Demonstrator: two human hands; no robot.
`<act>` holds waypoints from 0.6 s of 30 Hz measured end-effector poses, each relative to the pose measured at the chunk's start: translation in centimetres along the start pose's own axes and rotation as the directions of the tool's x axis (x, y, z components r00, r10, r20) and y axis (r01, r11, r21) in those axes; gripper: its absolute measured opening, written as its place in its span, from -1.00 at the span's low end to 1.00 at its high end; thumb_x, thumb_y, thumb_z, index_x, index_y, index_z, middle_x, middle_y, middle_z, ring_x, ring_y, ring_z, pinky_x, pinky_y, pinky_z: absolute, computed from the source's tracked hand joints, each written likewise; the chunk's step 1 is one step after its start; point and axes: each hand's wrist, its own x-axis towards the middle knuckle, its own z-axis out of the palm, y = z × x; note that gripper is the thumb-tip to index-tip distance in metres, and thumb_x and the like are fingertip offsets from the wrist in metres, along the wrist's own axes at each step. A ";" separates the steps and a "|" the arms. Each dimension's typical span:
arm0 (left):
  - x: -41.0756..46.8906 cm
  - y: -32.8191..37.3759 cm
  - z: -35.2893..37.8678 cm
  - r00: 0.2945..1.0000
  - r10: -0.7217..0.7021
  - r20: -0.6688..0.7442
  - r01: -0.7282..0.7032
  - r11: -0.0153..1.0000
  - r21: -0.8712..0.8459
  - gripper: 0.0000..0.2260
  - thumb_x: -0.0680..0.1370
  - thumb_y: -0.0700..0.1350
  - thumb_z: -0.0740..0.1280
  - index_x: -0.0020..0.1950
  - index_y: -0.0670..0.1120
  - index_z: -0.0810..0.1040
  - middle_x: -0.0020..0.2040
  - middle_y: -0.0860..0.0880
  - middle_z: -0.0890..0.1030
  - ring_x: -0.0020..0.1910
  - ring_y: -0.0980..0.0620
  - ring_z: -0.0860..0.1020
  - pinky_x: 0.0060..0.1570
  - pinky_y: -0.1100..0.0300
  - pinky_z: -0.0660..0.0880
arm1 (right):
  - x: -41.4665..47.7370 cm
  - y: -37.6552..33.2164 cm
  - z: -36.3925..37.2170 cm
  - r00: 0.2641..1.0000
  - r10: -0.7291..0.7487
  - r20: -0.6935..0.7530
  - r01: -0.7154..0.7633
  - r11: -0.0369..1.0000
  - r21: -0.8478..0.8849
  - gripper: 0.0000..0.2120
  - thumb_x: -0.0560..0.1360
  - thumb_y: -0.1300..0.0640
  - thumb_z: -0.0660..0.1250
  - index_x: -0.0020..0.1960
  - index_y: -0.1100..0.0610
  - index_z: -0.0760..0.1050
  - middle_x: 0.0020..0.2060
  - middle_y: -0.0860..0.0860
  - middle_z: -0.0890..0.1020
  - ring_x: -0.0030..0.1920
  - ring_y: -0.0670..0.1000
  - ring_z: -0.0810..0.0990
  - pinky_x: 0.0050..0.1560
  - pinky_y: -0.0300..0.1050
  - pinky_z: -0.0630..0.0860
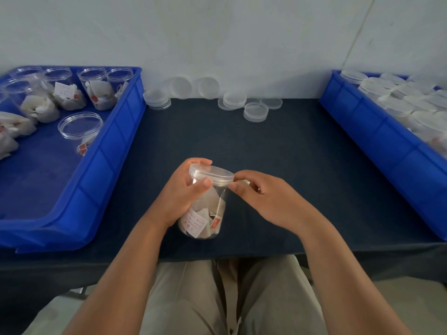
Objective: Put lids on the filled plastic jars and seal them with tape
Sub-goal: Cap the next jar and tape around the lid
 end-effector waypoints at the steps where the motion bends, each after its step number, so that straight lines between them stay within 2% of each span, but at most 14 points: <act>1: 0.0 0.1 -0.1 1.000 0.004 0.002 -0.004 0.999 0.042 -0.41 0.43 0.29 0.38 0.39 0.05 0.50 0.20 0.22 0.67 0.20 0.20 0.64 0.05 0.34 0.57 | -0.2 0.0 0.2 1.000 0.001 -0.014 -0.001 1.000 -0.010 -0.69 0.63 -0.38 0.14 0.31 -0.38 0.47 0.00 -0.45 0.56 0.01 -0.38 0.52 -0.11 -0.34 0.38; 3: -0.1 0.6 -0.3 0.999 0.019 -0.026 -0.015 0.990 0.144 -0.43 0.42 0.34 0.38 0.38 0.16 0.52 0.23 0.22 0.65 0.23 0.23 0.61 0.09 0.32 0.57 | -0.6 0.0 0.6 0.999 0.012 -0.046 -0.013 1.000 -0.023 -0.66 0.65 -0.35 0.14 0.36 -0.34 0.46 -0.01 -0.46 0.53 0.00 -0.37 0.51 -0.11 -0.37 0.37; 6: -0.7 1.5 -0.6 0.999 0.032 -0.041 -0.026 0.990 0.137 -0.43 0.50 0.34 0.43 0.48 0.34 0.39 0.16 0.28 0.66 0.12 0.24 0.65 -0.02 0.41 0.55 | -1.0 -0.2 1.1 0.995 0.036 -0.096 -0.036 0.999 -0.005 -0.66 0.65 -0.34 0.15 0.35 -0.30 0.49 -0.04 -0.46 0.53 -0.02 -0.37 0.51 -0.12 -0.39 0.38; 9: -1.1 2.3 0.0 1.000 0.012 -0.015 -0.008 0.976 0.215 -0.54 0.50 0.38 0.37 0.38 0.48 0.36 0.14 0.29 0.61 0.08 0.22 0.64 -0.08 0.27 0.63 | -1.5 -0.8 1.4 0.990 0.028 -0.137 -0.034 0.999 -0.036 -0.66 0.67 -0.29 0.15 0.35 -0.27 0.52 -0.05 -0.38 0.58 -0.06 -0.33 0.53 -0.14 -0.38 0.40; 12: -1.2 2.3 1.7 0.989 0.023 -0.147 0.020 0.958 0.286 -0.46 0.33 0.47 0.46 0.20 0.34 0.39 0.11 0.38 0.55 0.06 0.33 0.60 -0.18 0.42 0.57 | -1.8 -1.2 2.0 0.988 0.011 -0.154 -0.018 0.999 -0.049 -0.68 0.69 -0.23 0.14 0.36 -0.25 0.53 -0.02 -0.29 0.64 -0.07 -0.27 0.58 -0.15 -0.36 0.46; 14: -1.2 2.1 2.1 0.973 0.060 -0.224 0.004 0.961 0.275 -0.51 0.35 0.43 0.48 0.15 0.29 0.42 0.09 0.37 0.56 0.05 0.34 0.60 -0.19 0.50 0.50 | -1.8 -1.3 2.0 0.989 0.018 -0.144 -0.024 0.999 -0.041 -0.65 0.68 -0.27 0.13 0.37 -0.23 0.51 0.06 -0.27 0.65 -0.01 -0.23 0.59 -0.11 -0.35 0.47; 16: -1.1 1.9 2.0 0.971 0.081 -0.225 -0.021 0.966 0.257 -0.55 0.38 0.40 0.47 0.14 0.28 0.43 0.09 0.36 0.58 0.05 0.32 0.61 -0.17 0.51 0.50 | -1.8 -1.0 1.5 0.995 0.021 -0.100 -0.023 1.000 -0.020 -0.58 0.65 -0.34 0.12 0.41 -0.25 0.48 0.17 -0.31 0.62 0.09 -0.23 0.57 -0.04 -0.36 0.45; 18: -1.1 1.6 1.7 0.972 0.083 -0.220 -0.028 0.969 0.245 -0.56 0.39 0.38 0.47 0.15 0.27 0.44 0.09 0.33 0.60 0.05 0.30 0.62 -0.17 0.49 0.50 | -2.1 -0.6 0.9 0.998 -0.003 -0.058 0.001 1.000 -0.027 -0.57 0.63 -0.36 0.11 0.43 -0.31 0.44 0.14 -0.40 0.60 0.08 -0.28 0.57 -0.09 -0.38 0.45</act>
